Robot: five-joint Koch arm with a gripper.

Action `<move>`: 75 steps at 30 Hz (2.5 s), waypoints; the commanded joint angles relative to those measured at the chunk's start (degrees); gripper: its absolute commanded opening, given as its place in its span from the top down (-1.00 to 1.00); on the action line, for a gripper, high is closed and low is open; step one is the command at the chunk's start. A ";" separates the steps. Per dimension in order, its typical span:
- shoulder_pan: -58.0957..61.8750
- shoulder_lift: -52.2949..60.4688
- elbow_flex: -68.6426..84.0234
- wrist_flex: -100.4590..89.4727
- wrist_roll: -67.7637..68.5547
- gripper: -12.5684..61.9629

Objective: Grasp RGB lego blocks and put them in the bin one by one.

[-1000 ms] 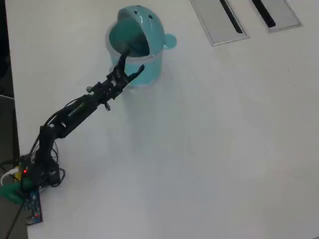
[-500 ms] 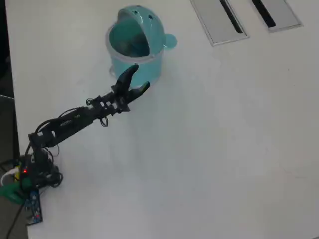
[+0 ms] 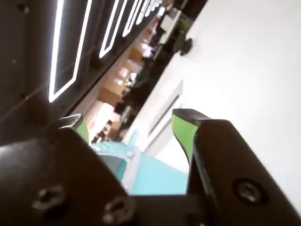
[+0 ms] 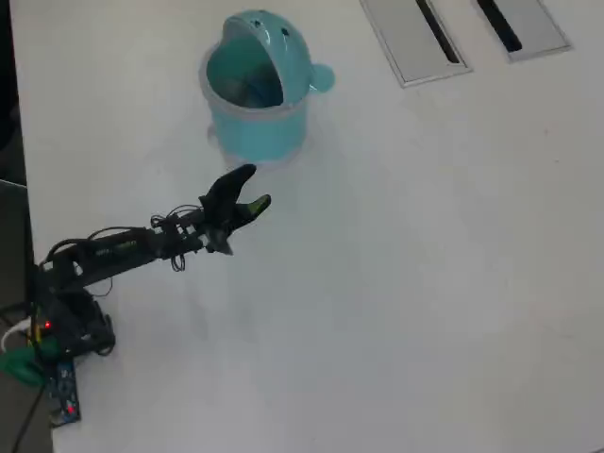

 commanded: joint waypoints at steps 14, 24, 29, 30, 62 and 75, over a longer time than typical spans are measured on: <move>2.46 16.61 28.56 -21.62 4.22 -0.20; 3.16 25.22 43.24 -21.71 7.03 -0.20; 5.10 28.13 46.67 -20.92 8.79 -0.20; 5.45 28.83 47.64 -21.01 9.49 -0.20; 9.05 39.29 71.02 -6.59 17.40 -0.23; 8.88 39.29 71.02 3.43 18.11 -0.24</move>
